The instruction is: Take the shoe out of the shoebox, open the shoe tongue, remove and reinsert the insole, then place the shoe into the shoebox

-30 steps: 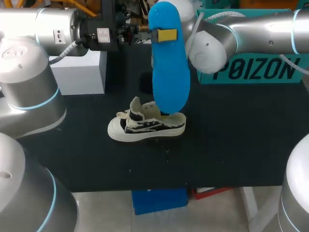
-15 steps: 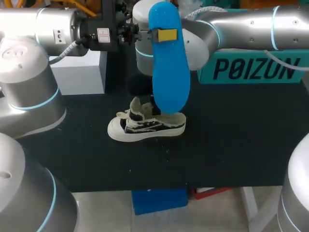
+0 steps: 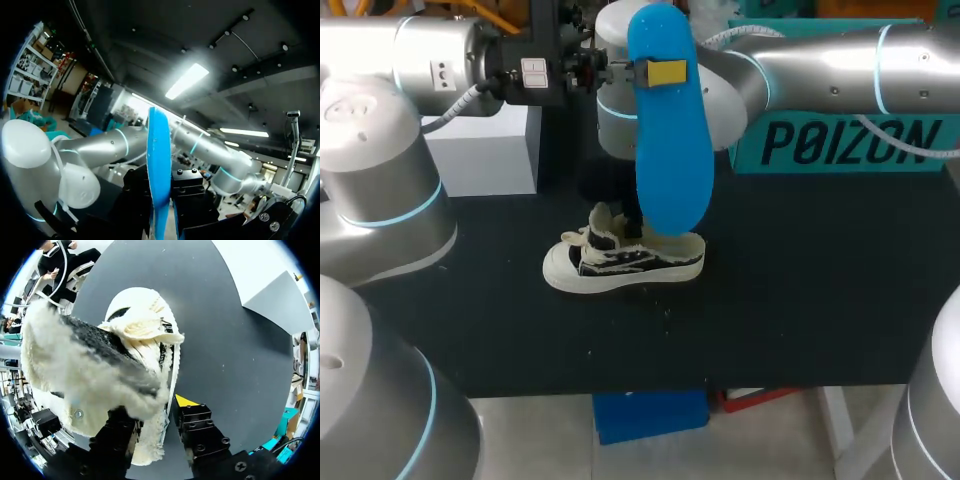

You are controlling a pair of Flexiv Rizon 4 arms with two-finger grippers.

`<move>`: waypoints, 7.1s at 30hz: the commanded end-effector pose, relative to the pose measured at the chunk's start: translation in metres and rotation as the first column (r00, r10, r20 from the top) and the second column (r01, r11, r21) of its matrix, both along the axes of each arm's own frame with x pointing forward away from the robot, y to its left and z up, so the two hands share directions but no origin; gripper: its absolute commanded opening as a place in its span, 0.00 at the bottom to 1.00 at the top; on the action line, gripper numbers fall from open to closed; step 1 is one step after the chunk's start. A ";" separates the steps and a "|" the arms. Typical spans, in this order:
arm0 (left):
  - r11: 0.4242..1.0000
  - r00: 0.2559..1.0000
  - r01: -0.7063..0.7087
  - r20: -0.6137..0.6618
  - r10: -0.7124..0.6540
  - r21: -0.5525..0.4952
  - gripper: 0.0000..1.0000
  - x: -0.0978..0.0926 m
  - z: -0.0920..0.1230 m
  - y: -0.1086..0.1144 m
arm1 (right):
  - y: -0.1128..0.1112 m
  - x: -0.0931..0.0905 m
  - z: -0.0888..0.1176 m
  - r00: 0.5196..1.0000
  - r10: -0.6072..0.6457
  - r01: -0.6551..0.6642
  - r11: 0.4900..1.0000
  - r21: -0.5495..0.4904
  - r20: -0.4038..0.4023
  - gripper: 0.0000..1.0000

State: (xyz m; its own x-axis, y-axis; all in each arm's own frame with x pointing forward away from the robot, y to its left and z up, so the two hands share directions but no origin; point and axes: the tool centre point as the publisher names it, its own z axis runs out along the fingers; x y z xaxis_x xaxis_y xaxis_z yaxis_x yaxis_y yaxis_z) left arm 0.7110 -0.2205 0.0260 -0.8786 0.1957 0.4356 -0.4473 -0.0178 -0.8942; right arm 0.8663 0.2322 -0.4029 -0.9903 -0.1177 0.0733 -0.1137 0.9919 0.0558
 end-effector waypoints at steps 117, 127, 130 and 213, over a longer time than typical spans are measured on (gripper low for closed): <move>1.000 1.000 -0.005 0.001 0.005 0.000 0.00 -0.001 -0.001 -0.002 | -0.025 -0.011 0.015 -0.271 -0.962 0.960 -0.267 0.082 0.034 0.00; 1.000 1.000 -0.005 0.001 0.005 0.000 0.00 -0.001 -0.001 -0.002 | -0.035 -0.013 0.027 -0.298 -0.954 0.949 -0.299 0.099 -0.018 1.00; 1.000 1.000 -0.005 0.001 0.005 0.000 0.00 -0.001 -0.001 -0.002 | -0.041 -0.015 0.040 -0.313 -0.941 0.942 -0.324 0.082 -0.125 1.00; 1.000 1.000 -0.005 0.001 0.005 0.000 0.00 -0.001 -0.001 -0.002 | -0.074 -0.030 0.118 -0.025 -0.328 0.987 -0.160 0.029 -0.944 1.00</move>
